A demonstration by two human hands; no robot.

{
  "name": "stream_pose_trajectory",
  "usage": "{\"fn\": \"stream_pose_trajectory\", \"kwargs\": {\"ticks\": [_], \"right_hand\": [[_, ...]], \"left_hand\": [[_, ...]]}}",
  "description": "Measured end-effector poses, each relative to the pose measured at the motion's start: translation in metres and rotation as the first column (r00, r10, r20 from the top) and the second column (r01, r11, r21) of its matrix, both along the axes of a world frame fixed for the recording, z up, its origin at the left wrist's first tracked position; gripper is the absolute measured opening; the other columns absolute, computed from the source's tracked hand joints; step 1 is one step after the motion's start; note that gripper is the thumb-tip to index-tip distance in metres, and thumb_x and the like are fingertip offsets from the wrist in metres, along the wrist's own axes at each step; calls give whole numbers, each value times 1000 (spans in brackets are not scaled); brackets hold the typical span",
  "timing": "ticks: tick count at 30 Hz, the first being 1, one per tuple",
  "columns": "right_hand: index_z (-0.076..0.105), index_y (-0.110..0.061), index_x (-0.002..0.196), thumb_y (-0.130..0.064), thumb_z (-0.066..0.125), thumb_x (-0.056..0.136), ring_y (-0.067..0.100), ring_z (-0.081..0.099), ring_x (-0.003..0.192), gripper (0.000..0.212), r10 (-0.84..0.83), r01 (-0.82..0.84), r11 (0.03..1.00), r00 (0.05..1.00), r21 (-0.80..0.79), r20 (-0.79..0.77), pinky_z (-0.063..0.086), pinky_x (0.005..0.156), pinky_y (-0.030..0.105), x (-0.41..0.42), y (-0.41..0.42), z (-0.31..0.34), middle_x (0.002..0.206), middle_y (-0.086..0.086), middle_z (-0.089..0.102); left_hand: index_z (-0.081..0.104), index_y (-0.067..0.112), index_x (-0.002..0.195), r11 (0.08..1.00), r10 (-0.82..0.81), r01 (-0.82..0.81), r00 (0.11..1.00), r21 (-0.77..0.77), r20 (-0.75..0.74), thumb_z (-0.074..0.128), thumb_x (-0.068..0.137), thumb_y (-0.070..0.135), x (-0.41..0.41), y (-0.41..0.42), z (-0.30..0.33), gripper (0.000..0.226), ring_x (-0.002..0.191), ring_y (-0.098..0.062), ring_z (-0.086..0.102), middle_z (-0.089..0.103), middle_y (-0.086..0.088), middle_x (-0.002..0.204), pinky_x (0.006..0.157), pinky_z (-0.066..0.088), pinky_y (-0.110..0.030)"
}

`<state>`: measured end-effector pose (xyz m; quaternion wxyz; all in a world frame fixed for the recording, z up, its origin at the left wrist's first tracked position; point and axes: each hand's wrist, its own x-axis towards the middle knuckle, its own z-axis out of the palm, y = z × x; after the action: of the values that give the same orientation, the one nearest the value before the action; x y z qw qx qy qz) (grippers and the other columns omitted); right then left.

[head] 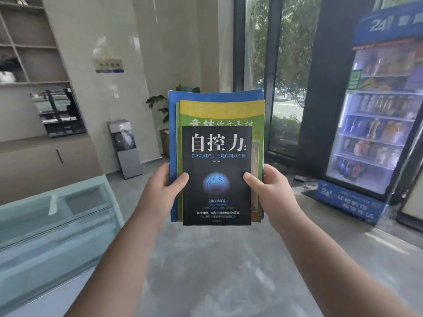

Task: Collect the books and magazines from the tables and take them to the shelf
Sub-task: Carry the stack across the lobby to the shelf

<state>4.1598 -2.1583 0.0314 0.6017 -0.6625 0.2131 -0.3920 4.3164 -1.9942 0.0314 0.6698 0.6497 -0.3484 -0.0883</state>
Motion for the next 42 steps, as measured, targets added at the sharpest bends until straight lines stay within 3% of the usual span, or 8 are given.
{"fn": "stream_pose_trajectory", "kwargs": {"ticks": [4,8,14,19,24,28,36,42], "right_hand": [[67,-21,97,-15,64,92,11,71,68,8,70,-70,998,997,-2,-42,58,53,29,117,-95,-9,83,-5,77],[68,-19,98,-14,63,93,8,73,72,8,91,-92,995,995,-30,-46,55,54,22,230,-183,-22,86,-6,78],[69,-22,96,-16,63,92,24,74,90,8,83,-87,995,994,-43,-76,61,78,43,379,-302,-11,94,-1,78],[69,-22,98,-16,63,92,19,75,86,10,95,-97,995,993,-26,-70,62,74,35,484,-400,-11,92,-5,79],[69,-24,97,-20,64,92,15,75,85,9,134,-137,989,989,-56,-58,60,73,34,604,-500,-27,92,-6,78],[68,-20,98,-20,63,92,21,75,88,8,203,-206,976,978,-64,-53,61,78,41,700,-573,-22,93,-3,78],[70,-20,101,-19,63,92,23,75,89,12,350,-352,935,935,-47,-52,63,74,41,898,-657,-6,95,-1,78],[70,-23,100,-19,63,92,19,74,89,11,420,-423,902,906,-85,-55,61,68,32,1059,-679,-19,95,-3,78]], "left_hand": [[67,27,108,998,64,-65,998,-14,-23,59,97,14,107,-83,-13,19,98,-7,72,77,10,106,84,53,-26],[67,25,112,995,88,-88,996,-49,-13,59,96,15,217,-170,-33,20,97,-3,71,77,13,105,81,54,-19],[66,27,107,995,88,-91,994,-34,-70,59,97,17,365,-290,-21,16,90,4,71,76,17,98,72,50,-13],[65,28,109,996,84,-83,995,28,-53,58,97,18,469,-385,-15,17,86,8,70,75,13,102,63,49,-6],[67,30,99,982,183,-182,983,49,-10,62,95,23,584,-477,-32,9,101,-14,70,76,9,102,87,53,-35],[68,34,102,970,238,-237,971,46,-14,66,90,31,670,-540,-28,12,109,-15,68,75,13,108,98,50,-41],[67,27,99,927,376,-376,925,2,-50,60,96,15,834,-615,-16,14,82,4,71,77,16,93,66,50,-11],[65,19,97,895,446,-446,894,8,-35,59,97,15,976,-626,-30,7,76,-2,70,75,4,96,61,49,-13]]}}
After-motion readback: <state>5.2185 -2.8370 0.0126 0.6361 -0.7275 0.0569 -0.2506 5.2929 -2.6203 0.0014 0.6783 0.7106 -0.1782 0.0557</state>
